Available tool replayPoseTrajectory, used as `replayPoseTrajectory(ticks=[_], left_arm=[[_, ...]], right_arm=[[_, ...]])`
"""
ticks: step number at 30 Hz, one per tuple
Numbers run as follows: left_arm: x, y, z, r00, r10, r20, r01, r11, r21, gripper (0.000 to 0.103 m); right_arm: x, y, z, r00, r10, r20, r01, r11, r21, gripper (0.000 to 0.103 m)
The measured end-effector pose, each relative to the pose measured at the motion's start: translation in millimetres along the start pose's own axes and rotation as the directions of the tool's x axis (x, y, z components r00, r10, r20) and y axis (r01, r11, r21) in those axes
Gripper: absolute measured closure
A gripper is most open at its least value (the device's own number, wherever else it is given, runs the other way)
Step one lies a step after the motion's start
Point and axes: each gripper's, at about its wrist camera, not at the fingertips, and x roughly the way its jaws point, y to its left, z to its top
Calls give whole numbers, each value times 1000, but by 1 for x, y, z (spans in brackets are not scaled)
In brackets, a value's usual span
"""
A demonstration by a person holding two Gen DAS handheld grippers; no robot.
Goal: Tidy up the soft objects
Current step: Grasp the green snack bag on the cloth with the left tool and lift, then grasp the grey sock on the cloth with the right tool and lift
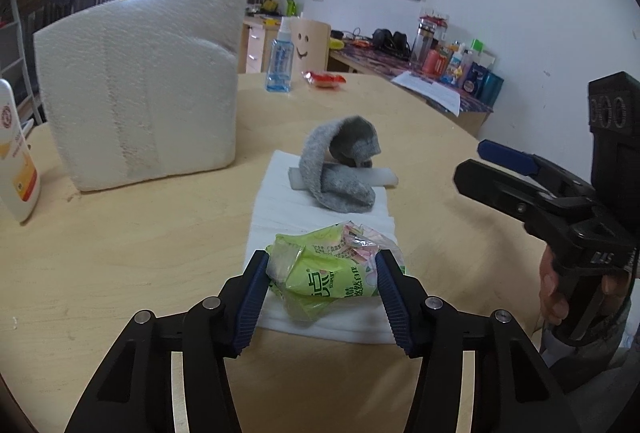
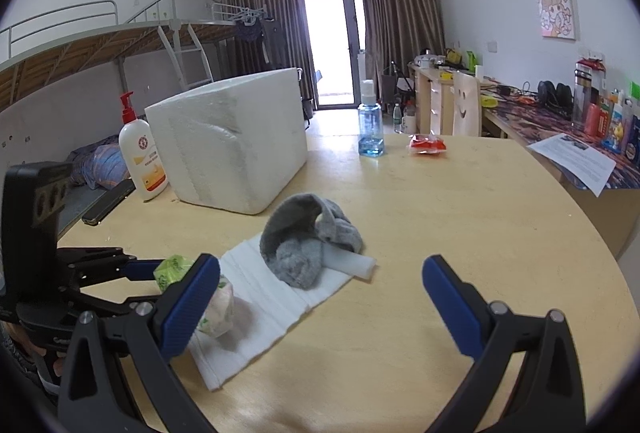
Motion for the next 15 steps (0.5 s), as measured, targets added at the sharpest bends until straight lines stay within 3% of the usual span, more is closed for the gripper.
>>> replayPoseTrajectory(ticks=[15], left_arm=[[-29, 44, -9, 996, 59, 69, -52, 994, -95, 47]], right_arm=[[41, 29, 21, 996, 1, -91, -6, 999, -48, 1]])
